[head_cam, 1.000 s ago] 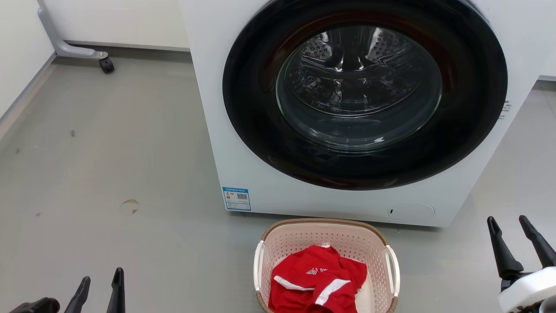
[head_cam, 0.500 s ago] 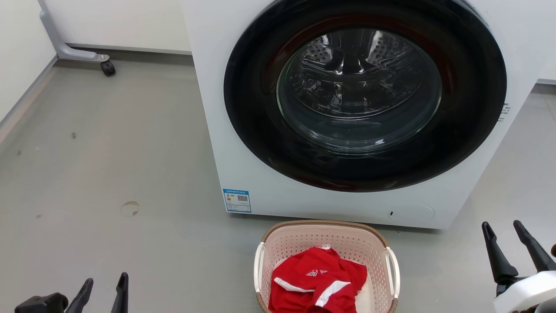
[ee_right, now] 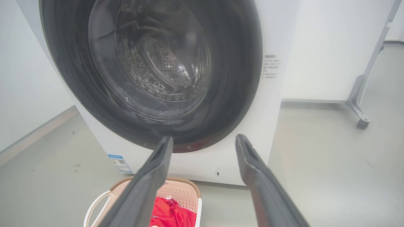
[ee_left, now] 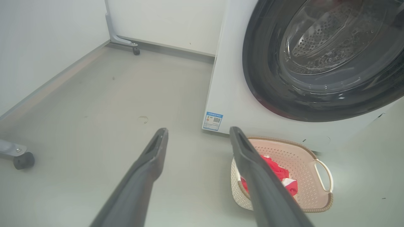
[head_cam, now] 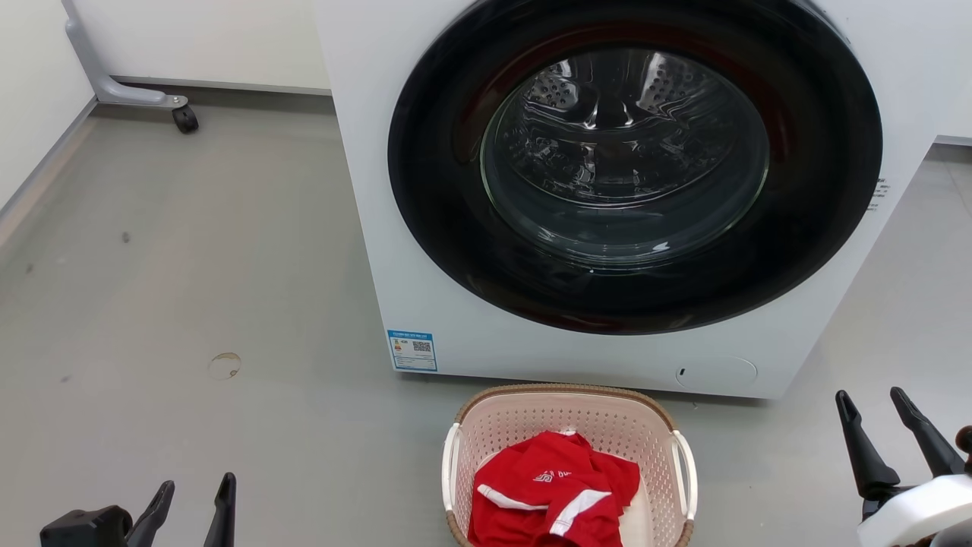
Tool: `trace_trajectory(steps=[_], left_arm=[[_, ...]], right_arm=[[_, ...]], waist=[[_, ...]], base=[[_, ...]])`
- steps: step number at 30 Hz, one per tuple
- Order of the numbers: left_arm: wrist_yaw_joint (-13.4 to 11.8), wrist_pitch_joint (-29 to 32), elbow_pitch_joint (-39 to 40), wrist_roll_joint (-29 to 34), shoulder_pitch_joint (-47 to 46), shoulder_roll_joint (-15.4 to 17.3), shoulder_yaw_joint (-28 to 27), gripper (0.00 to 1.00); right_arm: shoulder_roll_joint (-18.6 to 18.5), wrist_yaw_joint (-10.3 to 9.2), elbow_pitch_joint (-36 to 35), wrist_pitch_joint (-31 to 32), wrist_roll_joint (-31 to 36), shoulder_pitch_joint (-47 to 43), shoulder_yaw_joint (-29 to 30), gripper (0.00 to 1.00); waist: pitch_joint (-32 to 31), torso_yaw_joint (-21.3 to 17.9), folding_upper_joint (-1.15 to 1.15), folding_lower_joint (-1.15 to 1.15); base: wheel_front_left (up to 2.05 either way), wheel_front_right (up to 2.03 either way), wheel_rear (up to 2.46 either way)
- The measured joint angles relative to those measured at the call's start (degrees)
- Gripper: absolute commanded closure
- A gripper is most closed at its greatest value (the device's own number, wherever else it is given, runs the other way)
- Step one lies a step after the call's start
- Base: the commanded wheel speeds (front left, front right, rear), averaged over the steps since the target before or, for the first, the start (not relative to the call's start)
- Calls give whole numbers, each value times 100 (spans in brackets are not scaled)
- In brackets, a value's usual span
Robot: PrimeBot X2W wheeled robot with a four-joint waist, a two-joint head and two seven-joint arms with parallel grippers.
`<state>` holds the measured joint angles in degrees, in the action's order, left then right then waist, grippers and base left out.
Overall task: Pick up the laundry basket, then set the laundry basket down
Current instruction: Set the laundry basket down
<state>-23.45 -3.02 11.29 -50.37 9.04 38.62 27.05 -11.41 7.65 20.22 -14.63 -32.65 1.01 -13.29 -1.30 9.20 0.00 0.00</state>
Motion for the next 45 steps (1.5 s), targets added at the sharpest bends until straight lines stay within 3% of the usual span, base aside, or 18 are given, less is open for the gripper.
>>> trace_trajectory(steps=[45], left_arm=[[-151,100,214,89,-107,88,65,0]], right_arm=[[-70,0,-641,74,234,-3,115,0]], waist=[[-46,-65,0,0]], base=[[0,0,0]])
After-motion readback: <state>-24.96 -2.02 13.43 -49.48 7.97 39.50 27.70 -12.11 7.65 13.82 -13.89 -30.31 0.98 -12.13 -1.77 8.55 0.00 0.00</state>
